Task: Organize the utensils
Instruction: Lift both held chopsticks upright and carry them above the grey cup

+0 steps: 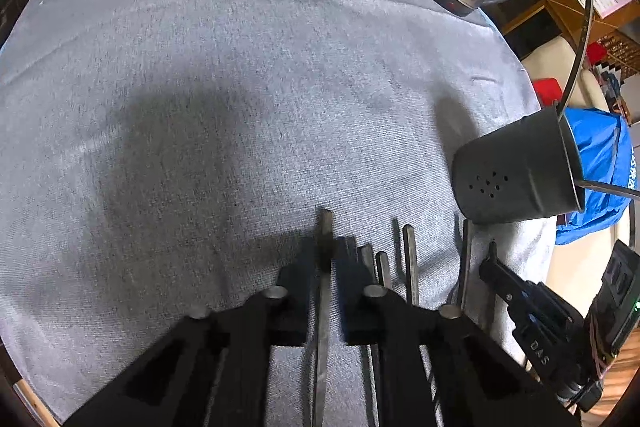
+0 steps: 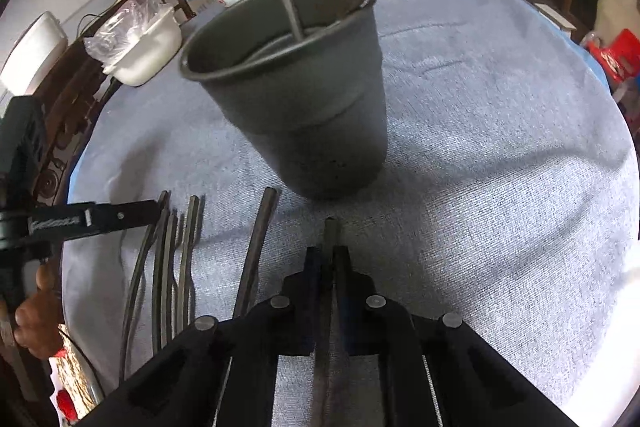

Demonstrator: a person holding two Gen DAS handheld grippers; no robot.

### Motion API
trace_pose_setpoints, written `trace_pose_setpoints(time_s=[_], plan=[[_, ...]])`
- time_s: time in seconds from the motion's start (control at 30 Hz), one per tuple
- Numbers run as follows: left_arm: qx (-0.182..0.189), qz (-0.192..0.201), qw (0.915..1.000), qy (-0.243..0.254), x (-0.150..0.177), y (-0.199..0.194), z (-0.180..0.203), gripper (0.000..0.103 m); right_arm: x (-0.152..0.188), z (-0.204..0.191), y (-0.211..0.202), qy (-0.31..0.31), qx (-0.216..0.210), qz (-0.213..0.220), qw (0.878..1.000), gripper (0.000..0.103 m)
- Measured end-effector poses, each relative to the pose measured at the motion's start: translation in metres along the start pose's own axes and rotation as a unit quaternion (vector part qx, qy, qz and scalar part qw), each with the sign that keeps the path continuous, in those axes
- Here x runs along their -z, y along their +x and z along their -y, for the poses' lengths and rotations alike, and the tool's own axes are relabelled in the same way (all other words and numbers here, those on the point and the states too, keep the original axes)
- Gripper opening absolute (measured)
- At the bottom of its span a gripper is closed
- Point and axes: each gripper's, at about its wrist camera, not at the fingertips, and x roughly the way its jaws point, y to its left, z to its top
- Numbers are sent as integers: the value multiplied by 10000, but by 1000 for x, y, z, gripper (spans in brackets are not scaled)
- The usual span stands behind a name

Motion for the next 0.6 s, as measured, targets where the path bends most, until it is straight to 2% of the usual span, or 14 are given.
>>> trace_pose_setpoints(time_s=[0.1,0.3,0.4,0.6], plan=[[-2,178,9998,-20,3,-8,-1,7,4,-10,-13,-204,-141,259,9994,7],[-26,713,9975,11,12,-51,0,7,3,-18,-48,-448,-605,810,9939,7],[-40,1016,9948,100,21,-77,5,7,1,-20,-75,-497,-871,1171,9880,7],[-44,1577,9868,370,38,-131,19,7,-6,-23,-123,-588,-1118,1801,9755,7]])
